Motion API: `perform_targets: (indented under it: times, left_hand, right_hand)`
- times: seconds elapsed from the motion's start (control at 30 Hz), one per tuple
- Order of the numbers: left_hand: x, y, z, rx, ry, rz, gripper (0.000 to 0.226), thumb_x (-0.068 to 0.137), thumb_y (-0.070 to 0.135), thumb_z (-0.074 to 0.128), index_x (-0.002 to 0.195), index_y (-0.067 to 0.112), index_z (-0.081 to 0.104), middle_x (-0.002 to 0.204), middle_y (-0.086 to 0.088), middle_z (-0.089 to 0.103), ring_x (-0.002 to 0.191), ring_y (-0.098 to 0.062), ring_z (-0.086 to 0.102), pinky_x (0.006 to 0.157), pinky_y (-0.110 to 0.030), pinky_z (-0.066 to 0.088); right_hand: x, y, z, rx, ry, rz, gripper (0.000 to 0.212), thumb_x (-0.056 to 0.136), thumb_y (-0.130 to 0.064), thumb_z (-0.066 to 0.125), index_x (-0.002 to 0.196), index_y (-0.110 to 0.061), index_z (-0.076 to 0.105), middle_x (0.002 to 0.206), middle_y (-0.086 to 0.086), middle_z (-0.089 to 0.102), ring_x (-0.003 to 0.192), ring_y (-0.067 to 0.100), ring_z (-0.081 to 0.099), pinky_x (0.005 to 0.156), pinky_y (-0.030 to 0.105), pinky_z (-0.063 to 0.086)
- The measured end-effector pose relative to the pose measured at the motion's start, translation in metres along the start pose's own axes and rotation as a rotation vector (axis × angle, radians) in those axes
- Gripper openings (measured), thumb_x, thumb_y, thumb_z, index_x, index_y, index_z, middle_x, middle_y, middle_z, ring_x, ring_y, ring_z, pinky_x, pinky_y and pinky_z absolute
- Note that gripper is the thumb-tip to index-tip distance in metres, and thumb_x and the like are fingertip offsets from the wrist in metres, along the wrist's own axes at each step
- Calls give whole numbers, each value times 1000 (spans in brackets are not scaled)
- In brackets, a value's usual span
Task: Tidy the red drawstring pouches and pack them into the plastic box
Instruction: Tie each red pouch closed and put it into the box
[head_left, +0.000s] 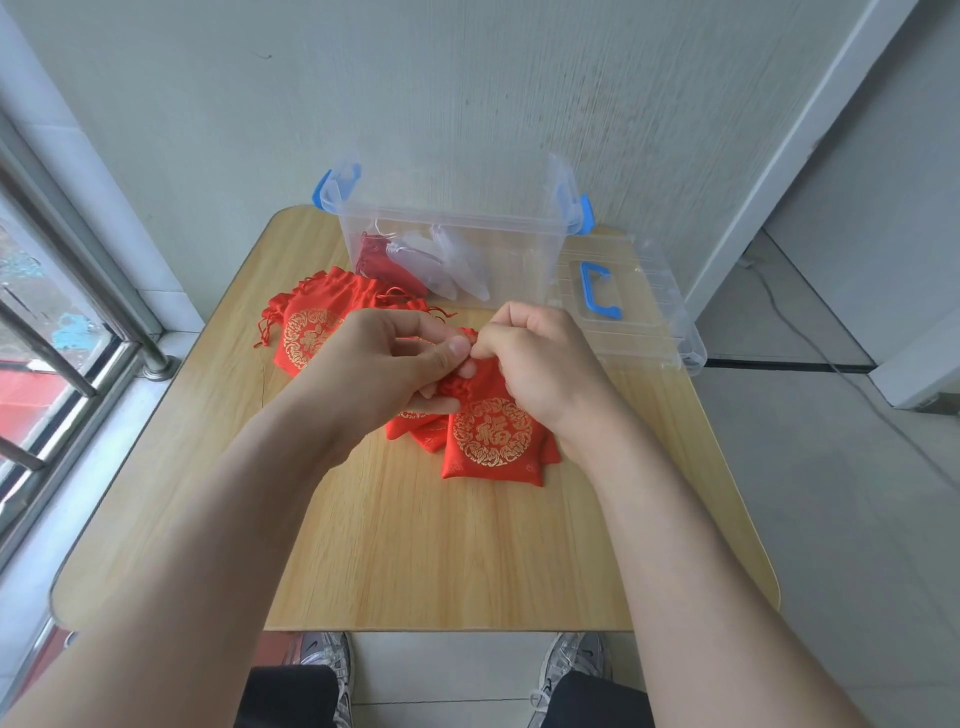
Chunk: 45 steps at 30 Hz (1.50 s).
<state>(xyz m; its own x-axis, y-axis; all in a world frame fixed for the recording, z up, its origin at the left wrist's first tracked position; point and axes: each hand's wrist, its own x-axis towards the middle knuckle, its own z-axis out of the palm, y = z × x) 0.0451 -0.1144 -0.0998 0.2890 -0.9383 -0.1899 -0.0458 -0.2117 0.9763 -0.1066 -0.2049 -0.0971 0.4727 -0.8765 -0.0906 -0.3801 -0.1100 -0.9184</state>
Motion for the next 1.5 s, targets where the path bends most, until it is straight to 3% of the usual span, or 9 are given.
perform_targets:
  times: [0.27, 0.37, 0.47, 0.73, 1.0, 1.17, 1.23, 1.37, 1.5]
  left_hand:
    - [-4, -2, 6, 248, 64, 174, 8, 97, 11, 76, 95, 12, 84, 83, -16, 77, 78, -27, 78, 76, -35, 67]
    - [-2, -3, 9, 333, 122, 150, 13, 100, 12, 72, 91, 11, 80, 79, -11, 77, 73, -18, 80, 79, -44, 67]
    - [-1, -4, 10, 328, 174, 120, 15, 101, 12, 69, 89, 10, 79, 76, -11, 77, 70, -17, 79, 79, -46, 67]
    - [-4, -3, 9, 460, 92, 112, 19, 97, 8, 70, 80, 11, 78, 68, -5, 76, 68, -18, 79, 54, -23, 58]
    - [-2, -3, 11, 603, -40, 221, 16, 95, 11, 74, 81, 16, 80, 72, 2, 77, 72, -13, 78, 78, -45, 65]
    - [-2, -3, 11, 383, 84, 122, 16, 97, 12, 74, 83, 9, 81, 75, -11, 77, 75, -25, 79, 63, -34, 65]
    - [1, -5, 8, 306, 147, 71, 14, 97, 14, 75, 85, 12, 82, 81, -13, 77, 74, -24, 77, 74, -46, 67]
    - [2, -6, 5, 313, 169, 81, 14, 100, 21, 73, 91, 17, 83, 86, -4, 80, 80, -18, 73, 83, -47, 62]
    - [1, -6, 3, 320, 127, 87, 16, 101, 24, 72, 91, 19, 83, 95, -21, 75, 72, -25, 54, 64, -43, 48]
  right_hand:
    - [-3, 0, 0, -12, 52, 50, 26, 85, -22, 66, 62, -18, 54, 43, -17, 43, 59, 15, 44, 59, 31, 35]
    - [-4, 1, -2, -122, 46, -10, 29, 89, -25, 64, 70, -4, 65, 47, -13, 46, 56, 10, 46, 58, 29, 38]
    - [-3, 1, -6, -200, 5, -69, 29, 96, -21, 57, 77, -15, 78, 52, -23, 59, 64, 2, 56, 62, 26, 40]
    - [-8, 1, -3, -104, -109, -259, 19, 87, -14, 50, 79, -27, 61, 48, -19, 52, 49, 4, 46, 59, 30, 36]
    - [-1, 10, -1, -69, -75, -254, 19, 88, -15, 49, 86, -31, 57, 48, -23, 52, 47, 2, 45, 57, 32, 37]
    - [1, 9, -4, 53, -4, -275, 21, 95, -6, 58, 102, -26, 57, 73, -3, 72, 65, 12, 64, 66, 34, 50]
    - [3, 12, -6, 0, 76, -342, 25, 88, -6, 65, 98, -28, 60, 84, -3, 76, 73, 13, 71, 70, 33, 56]
    - [-2, 15, -4, -254, 102, -467, 20, 79, -12, 80, 90, -28, 78, 80, -16, 74, 74, 5, 71, 66, 18, 54]
    - [-5, 14, 2, -321, 74, -544, 18, 79, -18, 91, 94, -25, 83, 79, -13, 75, 69, 6, 69, 69, 30, 60]
